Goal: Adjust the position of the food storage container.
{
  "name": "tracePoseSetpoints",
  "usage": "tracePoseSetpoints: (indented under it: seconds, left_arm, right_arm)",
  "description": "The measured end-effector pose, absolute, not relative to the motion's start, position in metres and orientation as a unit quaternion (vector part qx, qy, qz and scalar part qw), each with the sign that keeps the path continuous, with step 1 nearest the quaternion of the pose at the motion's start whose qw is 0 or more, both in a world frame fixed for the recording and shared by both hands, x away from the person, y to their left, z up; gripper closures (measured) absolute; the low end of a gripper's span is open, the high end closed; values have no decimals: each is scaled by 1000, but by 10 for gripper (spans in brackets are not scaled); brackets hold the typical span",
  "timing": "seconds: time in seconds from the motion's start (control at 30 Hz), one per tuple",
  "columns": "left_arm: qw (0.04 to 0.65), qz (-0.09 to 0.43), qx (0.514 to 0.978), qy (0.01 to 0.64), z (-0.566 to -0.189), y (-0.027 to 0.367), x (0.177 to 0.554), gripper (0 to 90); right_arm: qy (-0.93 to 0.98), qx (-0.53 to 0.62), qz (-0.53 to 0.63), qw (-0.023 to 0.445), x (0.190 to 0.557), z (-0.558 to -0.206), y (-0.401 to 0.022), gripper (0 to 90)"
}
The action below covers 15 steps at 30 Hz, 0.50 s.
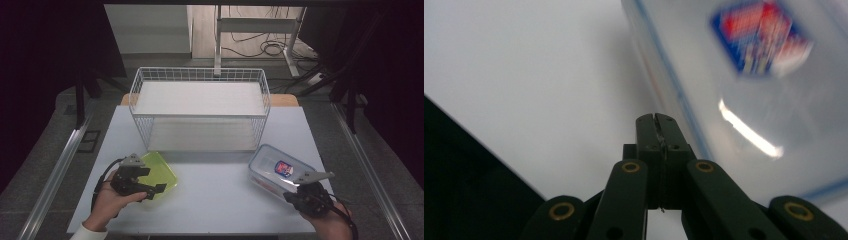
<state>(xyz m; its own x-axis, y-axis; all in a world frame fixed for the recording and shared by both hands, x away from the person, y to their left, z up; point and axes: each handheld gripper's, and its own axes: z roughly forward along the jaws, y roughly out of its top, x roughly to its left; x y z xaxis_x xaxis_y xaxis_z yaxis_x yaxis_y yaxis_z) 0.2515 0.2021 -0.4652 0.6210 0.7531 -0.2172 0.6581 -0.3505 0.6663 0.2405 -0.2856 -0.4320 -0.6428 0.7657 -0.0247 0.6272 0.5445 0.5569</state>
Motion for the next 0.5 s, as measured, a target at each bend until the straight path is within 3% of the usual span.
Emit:
tracePoseSetpoints:
  seconds: [0.17,0.4,0.5]
  left_arm:
    - [373,65,818,433,-466,204,251,148]
    - [375,66,815,437,-466,206,251,148]
    - [374,66,817,434,-464,205,249,152]
  right_arm:
    - [858,405,279,151,273,-414,-276,898]
    - [817,451,306,188,359,-418,-277,898]
    - [817,458,293,191,378,-423,-272,898]
